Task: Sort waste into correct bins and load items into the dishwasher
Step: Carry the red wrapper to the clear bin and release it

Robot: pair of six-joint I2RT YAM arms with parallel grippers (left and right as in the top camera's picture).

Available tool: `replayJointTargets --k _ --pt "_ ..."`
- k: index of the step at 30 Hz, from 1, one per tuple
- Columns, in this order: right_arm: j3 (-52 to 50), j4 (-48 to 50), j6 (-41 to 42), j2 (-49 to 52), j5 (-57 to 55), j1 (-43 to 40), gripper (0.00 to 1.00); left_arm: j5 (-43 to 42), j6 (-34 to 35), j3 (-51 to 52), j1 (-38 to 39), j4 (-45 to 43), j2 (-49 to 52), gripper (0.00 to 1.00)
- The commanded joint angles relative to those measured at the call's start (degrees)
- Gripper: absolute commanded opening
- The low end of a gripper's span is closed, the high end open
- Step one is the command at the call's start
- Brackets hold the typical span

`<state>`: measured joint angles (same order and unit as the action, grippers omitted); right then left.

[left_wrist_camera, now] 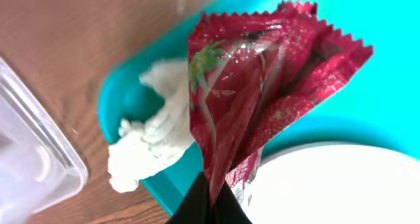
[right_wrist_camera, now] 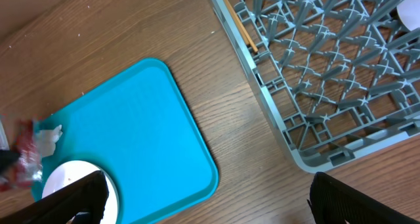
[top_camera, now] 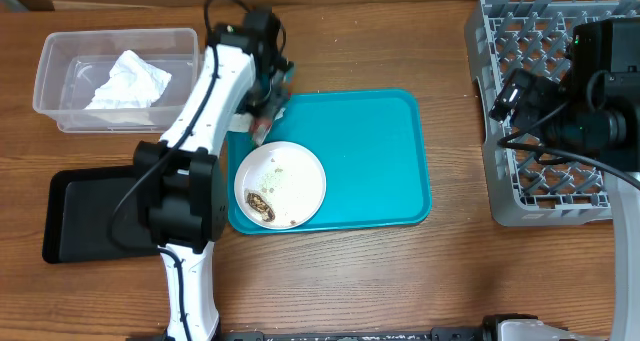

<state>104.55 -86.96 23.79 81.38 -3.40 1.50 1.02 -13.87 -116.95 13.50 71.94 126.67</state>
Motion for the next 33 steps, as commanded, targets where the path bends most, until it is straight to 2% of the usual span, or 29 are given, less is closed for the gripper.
replayJointTargets --k 1,4,7,11,14,20,22,25,26,27,28,29,33 --pt "0.07 0.33 0.26 -0.37 -0.37 -0.17 1.0 -9.2 1.25 -7.78 0.02 2.34 -0.15 0.04" --pt "0.07 0.33 0.26 -0.37 -0.35 -0.17 1.0 -10.64 1.97 -13.27 -0.04 3.96 -0.15 0.04" --pt "0.07 0.33 0.26 -0.37 -0.37 -0.17 1.0 -5.79 7.1 -18.14 -0.83 3.87 -0.15 0.04" --pt "0.07 0.35 0.26 -0.37 -0.35 -0.17 1.0 6.19 22.51 -21.73 -3.78 2.14 -0.15 0.04" --pt "0.07 0.33 0.26 -0.37 -0.35 -0.17 1.0 12.0 34.51 -21.88 -7.45 1.31 -0.15 0.04" --pt "0.07 0.33 0.26 -0.37 -0.35 -0.17 1.0 11.41 58.18 -21.64 -17.51 1.73 -0.13 0.07" --pt "0.07 0.35 0.26 -0.37 -0.35 -0.17 1.0 9.16 62.77 -21.44 -20.55 1.64 -0.11 0.16" --pt "0.07 0.33 0.26 -0.37 -0.35 -0.17 1.0 6.29 64.28 -21.44 -23.91 1.44 -0.11 0.26" --pt "0.07 0.33 0.26 -0.37 -0.35 -0.17 1.0 5.62 64.28 -21.42 -24.92 1.46 -0.11 0.35" --pt "0.07 0.33 0.26 -0.37 -0.37 -0.17 1.0 5.05 64.28 -21.42 -25.68 1.46 -0.11 0.56" --pt "0.07 0.33 0.26 -0.37 -0.35 -0.17 1.0 4.42 64.26 -21.44 -26.36 1.49 -0.11 0.87" --pt "0.07 0.33 0.26 -0.37 -0.35 -0.17 1.0 3.74 64.22 -21.44 -26.93 1.55 -0.11 1.0" --pt "0.07 0.33 0.26 -0.37 -0.37 -0.17 1.0 -1.22 60.46 -21.44 -28.37 2.43 -0.11 1.0"
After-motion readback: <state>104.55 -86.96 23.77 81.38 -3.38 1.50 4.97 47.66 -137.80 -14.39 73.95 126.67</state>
